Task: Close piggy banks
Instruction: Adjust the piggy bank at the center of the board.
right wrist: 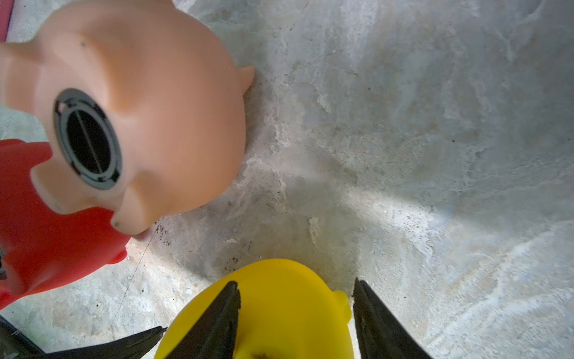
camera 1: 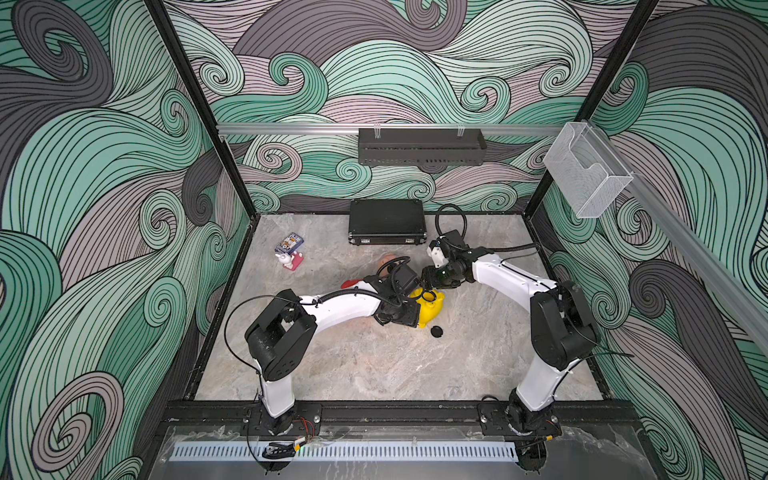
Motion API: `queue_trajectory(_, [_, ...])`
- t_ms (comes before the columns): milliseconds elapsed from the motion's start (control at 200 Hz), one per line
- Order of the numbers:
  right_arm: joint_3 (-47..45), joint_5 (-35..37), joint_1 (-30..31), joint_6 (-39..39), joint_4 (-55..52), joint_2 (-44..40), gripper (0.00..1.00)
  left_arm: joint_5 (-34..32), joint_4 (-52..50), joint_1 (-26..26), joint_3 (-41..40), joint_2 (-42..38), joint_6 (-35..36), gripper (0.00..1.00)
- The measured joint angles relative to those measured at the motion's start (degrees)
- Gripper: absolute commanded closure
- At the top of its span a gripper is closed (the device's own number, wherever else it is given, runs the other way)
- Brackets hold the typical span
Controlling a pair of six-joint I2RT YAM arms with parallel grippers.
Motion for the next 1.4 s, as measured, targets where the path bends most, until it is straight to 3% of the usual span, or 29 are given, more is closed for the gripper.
queue_trajectory(270, [-2.2,3.7,-2.3,3.1,-1.7,-1.4,0.40,-3.3,-0.9,0.6,0.0,0.0,-0.3,0.30])
queue_trajectory(585, [-3.7,4.8,-6.5,5.2,-2.9,-2.4,0.40,-2.7,-0.5,1.1,-1.9,-1.6,-0.8,0.31])
queue_trajectory(921, [-3.4,2.8,-6.5,5.1,-2.4,-2.1,0.40,3.4,1.4,1.0,-4.0,-3.6,-0.6,0.35])
queue_trajectory(1176, [-0.6,2.1,-6.9,4.7,-2.3,-0.3,0.40,4.3,1.5,1.1,-4.0,-3.6,-0.2,0.38])
queue_trajectory(1401, [0.8,-1.1,-7.0,3.9,-1.4,1.3,0.46,3.3,1.2,1.0,-1.1,-2.5,0.4,0.40])
